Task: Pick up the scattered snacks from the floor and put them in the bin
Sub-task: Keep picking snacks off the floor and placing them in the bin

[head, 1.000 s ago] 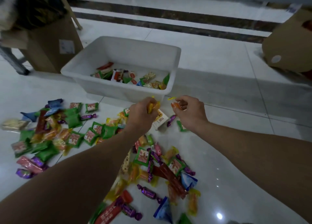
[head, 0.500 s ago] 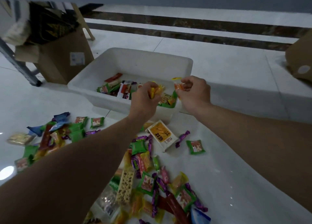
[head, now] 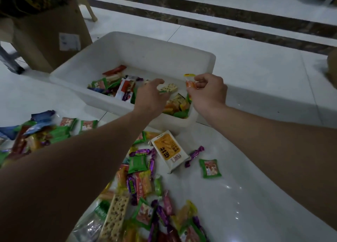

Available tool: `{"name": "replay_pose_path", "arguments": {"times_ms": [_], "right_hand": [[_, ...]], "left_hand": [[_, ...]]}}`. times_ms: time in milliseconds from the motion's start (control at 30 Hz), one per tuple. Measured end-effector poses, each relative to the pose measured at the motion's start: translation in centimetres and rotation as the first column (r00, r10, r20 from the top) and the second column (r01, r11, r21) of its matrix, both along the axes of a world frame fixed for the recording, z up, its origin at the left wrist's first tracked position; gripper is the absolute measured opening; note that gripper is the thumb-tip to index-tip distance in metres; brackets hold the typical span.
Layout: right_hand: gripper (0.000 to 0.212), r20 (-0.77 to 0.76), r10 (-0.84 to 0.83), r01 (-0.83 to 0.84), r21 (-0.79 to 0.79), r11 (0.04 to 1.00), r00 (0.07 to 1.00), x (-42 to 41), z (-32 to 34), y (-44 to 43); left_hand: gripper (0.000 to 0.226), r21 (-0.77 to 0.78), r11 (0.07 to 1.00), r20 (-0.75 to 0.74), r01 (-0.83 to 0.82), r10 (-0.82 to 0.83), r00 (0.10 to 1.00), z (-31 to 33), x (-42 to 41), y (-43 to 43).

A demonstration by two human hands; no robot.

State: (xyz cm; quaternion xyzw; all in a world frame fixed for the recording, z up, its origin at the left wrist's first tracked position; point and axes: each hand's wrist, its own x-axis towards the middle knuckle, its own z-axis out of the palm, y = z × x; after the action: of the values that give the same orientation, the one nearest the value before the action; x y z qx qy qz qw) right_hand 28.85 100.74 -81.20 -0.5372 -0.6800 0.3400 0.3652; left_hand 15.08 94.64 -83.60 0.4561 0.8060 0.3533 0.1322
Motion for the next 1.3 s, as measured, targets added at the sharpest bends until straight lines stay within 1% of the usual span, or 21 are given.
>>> {"name": "replay_pose_path", "arguments": {"times_ms": [67, 133, 200, 267, 367, 467, 567, 667, 800, 967, 1133, 1300], "right_hand": [[0.023, 0.017, 0.009, -0.009, -0.001, 1.000, 1.000, -0.3, -0.1, 0.0], [0.030, 0.038, 0.034, -0.034, 0.000, 0.999, 0.999, -0.4, 0.0, -0.3], [0.041, 0.093, 0.075, -0.076, 0.008, 0.997, 0.993, 0.0, 0.1, -0.9], [0.045, 0.160, 0.109, -0.117, 0.041, 0.992, 0.981, 0.8, 0.3, -1.7], [0.047, 0.200, 0.175, -0.190, 0.062, 0.980, 0.964, 2.2, 0.8, -3.5], [0.047, 0.226, 0.229, -0.252, 0.075, 0.965, 0.947, 3.8, 1.6, -6.2], [0.047, 0.239, 0.308, -0.333, 0.070, 0.940, 0.921, 5.4, 2.1, -9.7], [0.048, 0.250, 0.403, -0.426, 0.041, 0.904, 0.880, 6.1, 1.8, -13.0], [0.056, 0.340, 0.503, -0.523, -0.035, 0.851, 0.795, 5.3, 0.4, -16.5], [0.063, 0.416, 0.648, -0.663, -0.130, 0.737, 0.638, 3.8, -1.7, -20.0], [0.070, 0.481, 0.731, -0.724, -0.248, 0.644, 0.485, 2.7, -4.0, -21.5], [0.074, 0.531, 0.772, -0.746, -0.341, 0.572, 0.349, 1.7, -6.5, -22.1]], "left_hand": [[0.047, 0.019, 1.000, -0.004, -0.012, 0.013, 1.000, -0.1, 0.0, -0.4], [0.046, 0.027, 0.999, -0.002, -0.016, 0.016, 1.000, 0.0, 0.0, -1.2], [0.045, 0.051, 0.999, 0.027, -0.012, 0.011, 1.000, 0.5, 0.2, -2.5], [0.044, 0.073, 0.997, 0.025, -0.015, 0.013, 1.000, 1.2, 0.4, -4.0], [0.043, 0.096, 0.995, 0.001, -0.028, 0.028, 1.000, 2.1, 1.0, -6.8], [0.045, 0.114, 0.991, 0.034, -0.067, 0.063, 0.997, 2.8, 2.0, -10.3], [0.046, 0.092, 0.989, 0.053, -0.117, 0.112, 0.992, 2.9, 2.9, -14.0], [0.048, 0.056, 0.990, 0.051, -0.129, 0.126, 0.991, 2.1, 3.1, -17.5], [0.049, 0.001, 0.987, 0.048, -0.163, 0.162, 0.986, 1.2, 3.0, -21.6], [0.049, -0.050, 0.973, 0.077, -0.226, 0.229, 0.970, 0.0, 2.6, -26.4], [0.054, -0.143, 0.955, 0.043, -0.261, 0.269, 0.962, -1.9, 2.7, -30.7], [0.055, -0.244, 0.921, 0.056, -0.302, 0.325, 0.944, -4.1, 2.8, -33.9]]}}
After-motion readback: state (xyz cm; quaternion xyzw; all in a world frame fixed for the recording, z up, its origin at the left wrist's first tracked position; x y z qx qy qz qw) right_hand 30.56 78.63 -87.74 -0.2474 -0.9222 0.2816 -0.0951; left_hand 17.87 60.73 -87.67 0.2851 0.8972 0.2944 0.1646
